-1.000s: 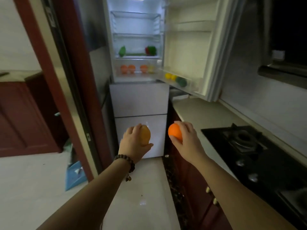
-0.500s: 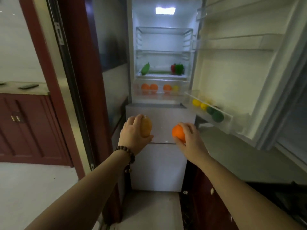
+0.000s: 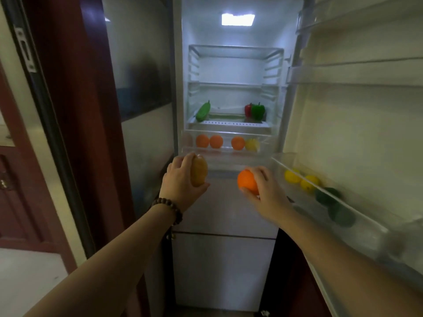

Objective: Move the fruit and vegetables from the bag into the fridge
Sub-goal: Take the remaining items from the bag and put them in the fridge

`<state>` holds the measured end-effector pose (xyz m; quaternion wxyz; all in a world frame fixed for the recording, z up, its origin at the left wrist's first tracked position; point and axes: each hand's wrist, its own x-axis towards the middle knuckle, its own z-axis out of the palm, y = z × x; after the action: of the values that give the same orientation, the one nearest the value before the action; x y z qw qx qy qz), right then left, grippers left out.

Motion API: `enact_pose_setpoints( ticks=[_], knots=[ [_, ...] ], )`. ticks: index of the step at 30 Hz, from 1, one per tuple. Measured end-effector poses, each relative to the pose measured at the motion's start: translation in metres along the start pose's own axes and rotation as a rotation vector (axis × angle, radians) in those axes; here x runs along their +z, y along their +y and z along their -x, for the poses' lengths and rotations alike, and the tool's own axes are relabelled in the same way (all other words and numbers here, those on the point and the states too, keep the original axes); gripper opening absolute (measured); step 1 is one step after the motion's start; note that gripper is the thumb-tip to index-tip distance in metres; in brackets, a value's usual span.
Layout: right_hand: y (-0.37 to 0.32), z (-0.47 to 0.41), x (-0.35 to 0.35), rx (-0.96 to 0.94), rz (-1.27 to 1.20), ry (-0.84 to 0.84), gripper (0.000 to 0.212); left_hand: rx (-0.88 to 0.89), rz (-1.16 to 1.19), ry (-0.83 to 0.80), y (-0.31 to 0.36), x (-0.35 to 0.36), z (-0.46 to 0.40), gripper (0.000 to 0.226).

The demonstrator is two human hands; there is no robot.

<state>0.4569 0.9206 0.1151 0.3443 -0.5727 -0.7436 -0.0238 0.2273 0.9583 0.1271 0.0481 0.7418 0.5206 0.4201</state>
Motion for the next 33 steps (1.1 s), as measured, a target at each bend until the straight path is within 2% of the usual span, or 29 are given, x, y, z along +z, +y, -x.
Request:
enact_pose_setpoints(
  ticks=[6,10,13,17,19,23,28,31,33],
  knots=[
    [0.027,-0.087,0.026,-0.026,0.174,0.016,0.054,0.056,0.071,0.035,-0.047,0.038,-0.097,0.089],
    [0.044,-0.17,0.047,0.007,0.064,0.022,0.058,0.081,0.096,0.06,-0.078,0.054,-0.169,0.087],
    [0.055,-0.229,0.056,0.035,-0.017,0.1,0.057,0.124,0.101,0.105,-0.093,0.062,-0.224,0.086],
    [0.077,-0.283,0.065,0.084,-0.086,0.181,0.053,0.156,0.156,0.115,-0.098,0.081,-0.279,0.085],
    [0.091,-0.302,0.068,0.142,-0.107,0.158,0.051,0.167,0.178,0.097,-0.102,0.093,-0.298,0.086],
    [0.116,-0.338,0.075,0.199,-0.1,-0.075,0.051,0.204,0.148,0.081,-0.114,0.115,-0.329,0.088],
    [0.134,-0.392,0.093,0.225,0.056,-0.579,0.052,0.225,0.084,0.063,-0.13,0.136,-0.341,0.09],
    [0.138,-0.424,0.11,0.154,0.21,-0.774,0.061,0.23,0.108,0.079,-0.133,0.14,-0.341,0.089],
    [0.136,-0.442,0.127,0.008,0.319,-0.826,0.071,0.239,0.116,0.089,-0.134,0.139,-0.342,0.088]
  ],
)
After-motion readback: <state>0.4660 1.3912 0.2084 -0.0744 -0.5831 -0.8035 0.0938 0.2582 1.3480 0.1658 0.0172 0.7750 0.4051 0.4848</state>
